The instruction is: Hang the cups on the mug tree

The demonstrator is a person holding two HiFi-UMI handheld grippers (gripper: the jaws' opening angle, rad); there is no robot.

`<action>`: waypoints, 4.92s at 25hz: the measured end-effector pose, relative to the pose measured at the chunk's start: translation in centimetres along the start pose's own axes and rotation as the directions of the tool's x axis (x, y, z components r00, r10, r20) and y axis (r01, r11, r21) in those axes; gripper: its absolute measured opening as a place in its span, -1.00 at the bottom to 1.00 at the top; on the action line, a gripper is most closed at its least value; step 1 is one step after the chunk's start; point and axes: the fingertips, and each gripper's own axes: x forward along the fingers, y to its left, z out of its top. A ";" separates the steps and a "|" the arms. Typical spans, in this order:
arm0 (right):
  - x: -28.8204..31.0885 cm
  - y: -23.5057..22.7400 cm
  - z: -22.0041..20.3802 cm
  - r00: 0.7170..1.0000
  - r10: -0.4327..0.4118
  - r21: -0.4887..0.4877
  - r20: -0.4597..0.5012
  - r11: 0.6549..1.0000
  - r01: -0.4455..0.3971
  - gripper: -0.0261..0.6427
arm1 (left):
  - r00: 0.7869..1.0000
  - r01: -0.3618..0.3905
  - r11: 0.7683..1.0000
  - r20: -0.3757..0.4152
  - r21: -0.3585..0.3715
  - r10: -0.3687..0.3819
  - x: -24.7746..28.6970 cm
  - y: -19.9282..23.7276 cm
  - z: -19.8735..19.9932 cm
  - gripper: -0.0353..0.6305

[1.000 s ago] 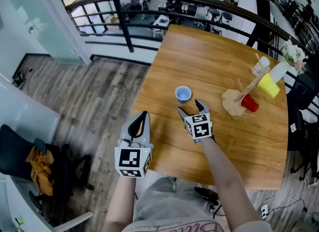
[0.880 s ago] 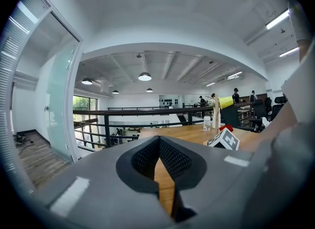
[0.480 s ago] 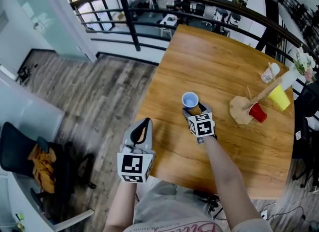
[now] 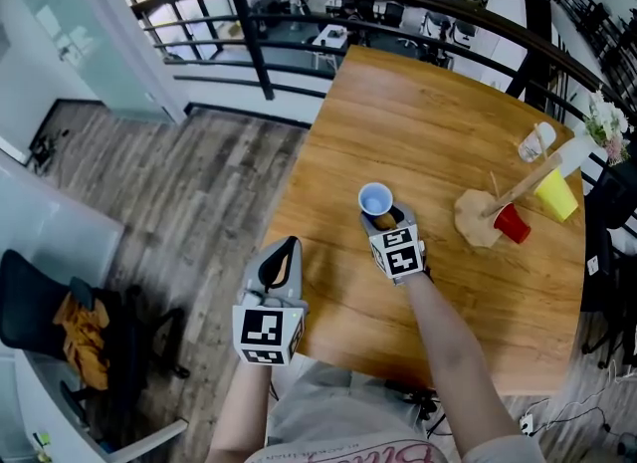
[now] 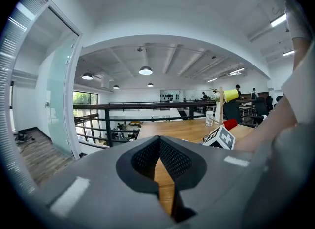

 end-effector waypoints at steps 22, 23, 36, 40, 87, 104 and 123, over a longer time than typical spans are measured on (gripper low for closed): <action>-10.4 3.3 3.0 0.991 0.082 -0.012 0.109 0.997 -0.081 -0.22 | 0.993 0.070 0.996 0.096 -0.063 -0.064 1.0 -3.8 2.1 -0.85; -11.0 3.1 3.1 0.990 0.089 -0.009 0.113 0.996 -0.089 -0.22 | 0.993 0.074 0.995 0.097 -0.063 -0.068 1.1 -4.2 2.3 -0.85; -17.5 -0.6 3.4 0.976 0.143 0.090 0.165 0.983 -0.159 -0.22 | 0.990 0.085 0.995 0.118 -0.055 -0.078 0.9 -10.6 4.4 -0.85; -18.8 -2.0 3.6 0.970 0.158 0.136 0.185 0.973 -0.185 -0.22 | 0.990 0.069 0.996 0.125 -0.057 -0.061 0.5 -11.9 4.9 -0.85; -23.7 -17.6 5.4 0.770 0.148 0.781 0.621 -0.039 -0.623 -0.23 | 0.983 0.090 0.992 0.150 0.090 -0.103 2.2 -19.2 8.9 -0.85; -23.6 -19.0 4.5 0.656 -0.029 0.563 0.754 -0.486 -0.669 -0.06 | 0.989 0.073 0.992 0.124 0.102 -0.085 1.6 -20.6 8.0 -0.85; -30.6 -13.7 4.4 0.638 0.280 0.639 0.717 0.103 -0.762 0.02 | 0.987 0.043 0.995 0.149 0.085 -0.055 1.2 -24.4 8.2 -0.85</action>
